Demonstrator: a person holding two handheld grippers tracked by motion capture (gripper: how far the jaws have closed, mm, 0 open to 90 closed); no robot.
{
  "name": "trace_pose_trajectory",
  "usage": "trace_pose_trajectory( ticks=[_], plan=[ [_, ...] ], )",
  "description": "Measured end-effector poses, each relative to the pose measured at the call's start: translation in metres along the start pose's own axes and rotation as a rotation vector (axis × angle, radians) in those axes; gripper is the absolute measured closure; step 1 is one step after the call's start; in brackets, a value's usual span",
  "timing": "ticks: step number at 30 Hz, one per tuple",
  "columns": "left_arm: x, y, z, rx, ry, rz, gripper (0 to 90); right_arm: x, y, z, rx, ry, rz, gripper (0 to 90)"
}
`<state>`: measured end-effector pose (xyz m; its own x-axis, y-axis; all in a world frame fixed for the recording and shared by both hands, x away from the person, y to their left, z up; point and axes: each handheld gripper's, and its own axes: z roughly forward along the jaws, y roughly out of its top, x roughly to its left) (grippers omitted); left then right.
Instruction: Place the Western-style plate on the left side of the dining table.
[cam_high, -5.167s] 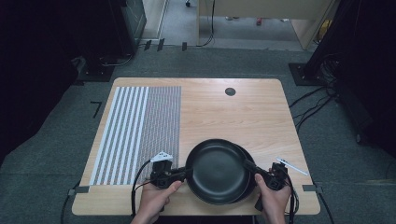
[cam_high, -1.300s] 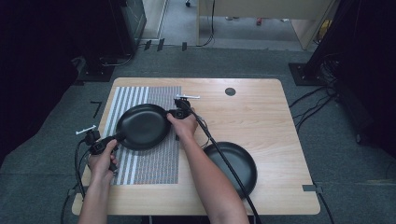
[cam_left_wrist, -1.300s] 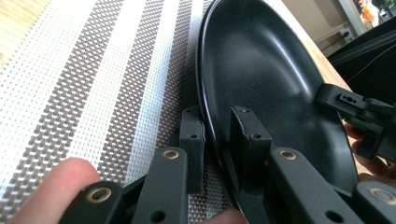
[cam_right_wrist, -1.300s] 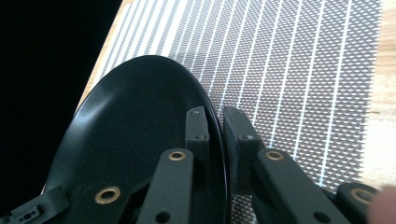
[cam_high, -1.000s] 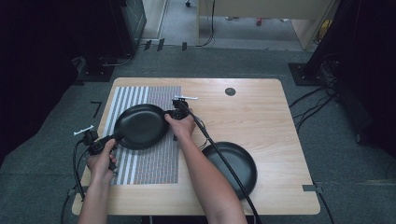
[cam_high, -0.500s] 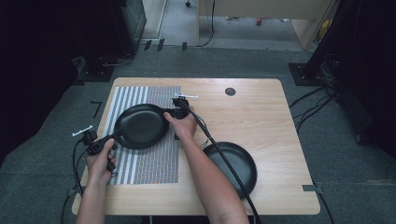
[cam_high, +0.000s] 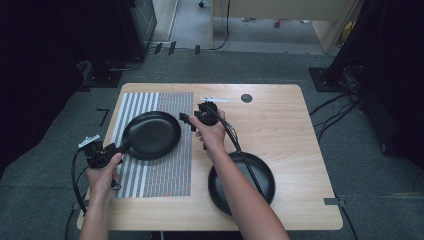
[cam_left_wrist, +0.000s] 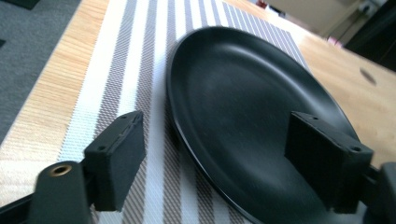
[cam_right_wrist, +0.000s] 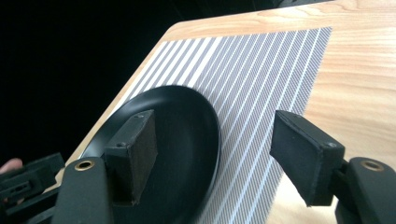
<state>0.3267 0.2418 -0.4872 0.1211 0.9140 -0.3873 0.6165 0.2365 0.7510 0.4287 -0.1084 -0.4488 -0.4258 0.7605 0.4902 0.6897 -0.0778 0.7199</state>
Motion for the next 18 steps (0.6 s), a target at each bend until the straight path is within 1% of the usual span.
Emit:
trace_pose_trajectory(
  ticks=[1, 3, 4, 5, 6, 8, 10, 11, 14, 16, 18],
  plan=[
    [-0.003, -0.001, -0.003, 0.005, -0.003, 0.013, 17.2, 0.000, -0.002, -0.006, 0.008, 0.001, -0.007, 30.0],
    [-0.009, -0.003, -0.008, 0.009, 0.010, 0.027, 16.0, 0.000, -0.004, -0.018, 0.008, 0.012, -0.026, 28.6],
    [-0.012, -0.004, -0.011, 0.012, 0.016, 0.046, 15.9, 0.000, -0.005, -0.024, 0.008, 0.006, -0.042, 28.6],
    [-0.015, -0.006, -0.014, 0.014, 0.017, 0.062, 15.3, -0.001, -0.006, -0.030, 0.008, -0.001, -0.046, 28.6],
    [-0.019, -0.008, -0.017, 0.015, 0.018, 0.069, 13.9, -0.001, -0.007, -0.035, 0.010, -0.007, -0.045, 28.2],
    [-0.025, -0.012, -0.023, 0.020, 0.015, 0.077, 13.9, -0.001, -0.010, -0.046, 0.004, -0.015, -0.064, 27.2],
    [-0.031, -0.016, -0.028, 0.024, 0.008, 0.087, 13.9, -0.003, -0.012, -0.057, -0.002, -0.015, -0.065, 26.2],
    [-0.034, -0.018, -0.030, 0.018, 0.011, 0.099, 13.8, -0.005, -0.014, -0.062, -0.009, -0.016, -0.061, 25.8],
    [-0.041, -0.022, -0.037, 0.001, 0.004, 0.105, 13.8, -0.010, -0.020, -0.076, -0.017, -0.030, -0.053, 24.9],
    [-0.045, -0.025, -0.040, -0.005, 0.017, 0.122, 13.8, -0.013, -0.024, -0.085, -0.018, -0.042, -0.058, 24.9],
    [-0.047, -0.030, -0.041, 0.005, 0.027, 0.128, 13.8, -0.016, -0.027, -0.095, -0.025, -0.046, -0.055, 24.5]
  ],
)
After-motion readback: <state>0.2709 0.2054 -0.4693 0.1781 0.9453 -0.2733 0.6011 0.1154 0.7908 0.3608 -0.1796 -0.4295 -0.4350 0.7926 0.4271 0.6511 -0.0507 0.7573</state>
